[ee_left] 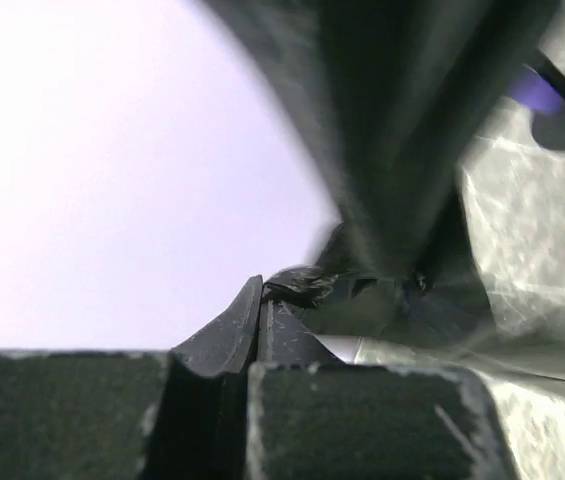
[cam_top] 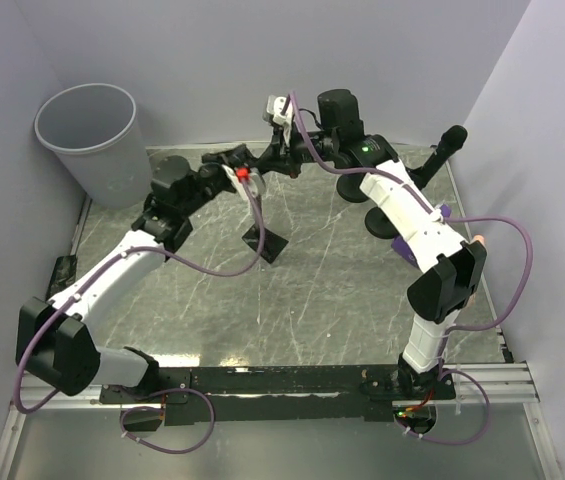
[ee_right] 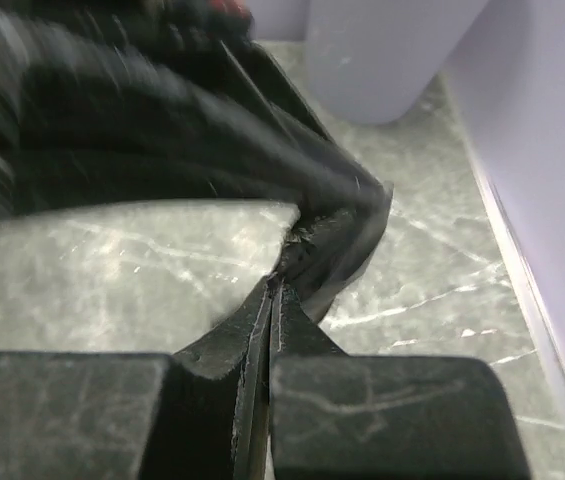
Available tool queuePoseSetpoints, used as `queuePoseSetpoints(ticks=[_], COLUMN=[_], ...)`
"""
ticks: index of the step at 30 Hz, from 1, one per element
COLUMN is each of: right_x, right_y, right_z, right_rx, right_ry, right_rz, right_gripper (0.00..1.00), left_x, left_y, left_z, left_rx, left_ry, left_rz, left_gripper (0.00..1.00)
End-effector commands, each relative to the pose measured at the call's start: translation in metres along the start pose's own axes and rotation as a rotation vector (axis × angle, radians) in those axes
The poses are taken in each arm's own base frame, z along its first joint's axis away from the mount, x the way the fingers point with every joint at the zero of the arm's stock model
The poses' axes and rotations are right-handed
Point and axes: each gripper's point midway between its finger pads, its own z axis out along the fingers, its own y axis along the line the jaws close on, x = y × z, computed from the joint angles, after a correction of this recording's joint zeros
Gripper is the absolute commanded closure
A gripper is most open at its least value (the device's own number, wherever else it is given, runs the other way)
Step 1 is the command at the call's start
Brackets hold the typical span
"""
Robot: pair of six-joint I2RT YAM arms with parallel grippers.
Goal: Put the trash bags into the trash bin
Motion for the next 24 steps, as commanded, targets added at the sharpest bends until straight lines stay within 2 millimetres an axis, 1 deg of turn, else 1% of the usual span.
queuePoseSetpoints(ticks=[1, 3, 4, 5, 7, 8, 9, 10, 11, 12, 14, 15, 16, 18, 19, 20, 21, 22, 24], right_x=[-0.019, -0.024, -0.027, -0.028, -0.030, -0.030, -0.032, -0.031, -0.032, -0.031, -0.029, -0.027, -0.027, -0.025, -0.024, -0.023, -0.022, -0.022, -0.022], right_y=[0.016, 0.010, 0.007, 0.003, -0.006, -0.010, -0.012, -0.015, -0.015, -0.016, -0.016, -0.014, -0.014, -0.013, -0.012, -0.011, -0.010, -0.009, -0.005], right_z=[-0.010, -0.012, -0.013, -0.014, -0.022, -0.025, -0.029, -0.031, -0.034, -0.035, -0.036, -0.036, -0.035, -0.035, -0.034, -0.033, -0.033, -0.033, -0.033], right_rx=[-0.024, -0.007, 0.005, 0.016, 0.038, 0.046, 0.050, 0.056, 0.057, 0.062, 0.064, 0.062, 0.062, 0.061, 0.058, 0.055, 0.053, 0.048, 0.031], right_ry=[-0.034, -0.048, -0.057, -0.066, -0.083, -0.091, -0.101, -0.107, -0.111, -0.113, -0.112, -0.110, -0.112, -0.113, -0.114, -0.116, -0.117, -0.119, -0.123], right_rz=[0.030, 0.048, 0.062, 0.083, 0.130, 0.146, 0.173, 0.191, 0.208, 0.219, 0.233, 0.243, 0.252, 0.274, 0.282, 0.291, 0.296, 0.301, 0.313], right_gripper=[1.00, 1.00, 1.00, 1.00, 1.00, 1.00, 1.00, 1.00, 1.00, 1.00, 1.00, 1.00, 1.00, 1.00, 1.00, 1.00, 1.00, 1.00, 1.00], left_x=[-0.044, -0.043, -0.043, -0.042, -0.041, -0.042, -0.038, -0.036, -0.038, -0.035, -0.040, -0.048, -0.051, -0.056, -0.060, -0.065, -0.068, -0.067, -0.062], left_y=[0.079, 0.076, 0.076, 0.076, 0.081, 0.087, 0.090, 0.089, 0.095, 0.086, 0.076, 0.069, 0.058, 0.033, 0.021, 0.007, -0.004, -0.009, -0.014], left_z=[-0.022, -0.023, -0.025, -0.027, -0.035, -0.042, -0.048, -0.058, -0.065, -0.074, -0.091, -0.101, -0.107, -0.113, -0.113, -0.110, -0.105, -0.097, -0.078], left_rx=[-0.221, -0.200, -0.196, -0.194, -0.198, -0.211, -0.213, -0.211, -0.224, -0.201, -0.180, -0.154, -0.116, -0.020, 0.035, 0.109, 0.174, 0.194, 0.245], left_ry=[-0.104, -0.095, -0.092, -0.083, -0.053, -0.038, -0.007, 0.025, 0.036, 0.080, 0.110, 0.107, 0.107, 0.101, 0.086, 0.065, 0.047, 0.041, 0.036], left_rz=[-0.001, -0.039, -0.069, -0.106, -0.203, -0.276, -0.348, -0.458, -0.495, -0.568, -0.657, -0.689, -0.714, -0.753, -0.769, -0.785, -0.814, -0.854, -0.902], left_gripper=[0.92, 0.67, 0.53, 0.44, 0.31, 0.27, 0.24, 0.23, 0.23, 0.23, 0.26, 0.33, 0.40, 0.69, 0.77, 0.81, 0.83, 0.80, 0.70])
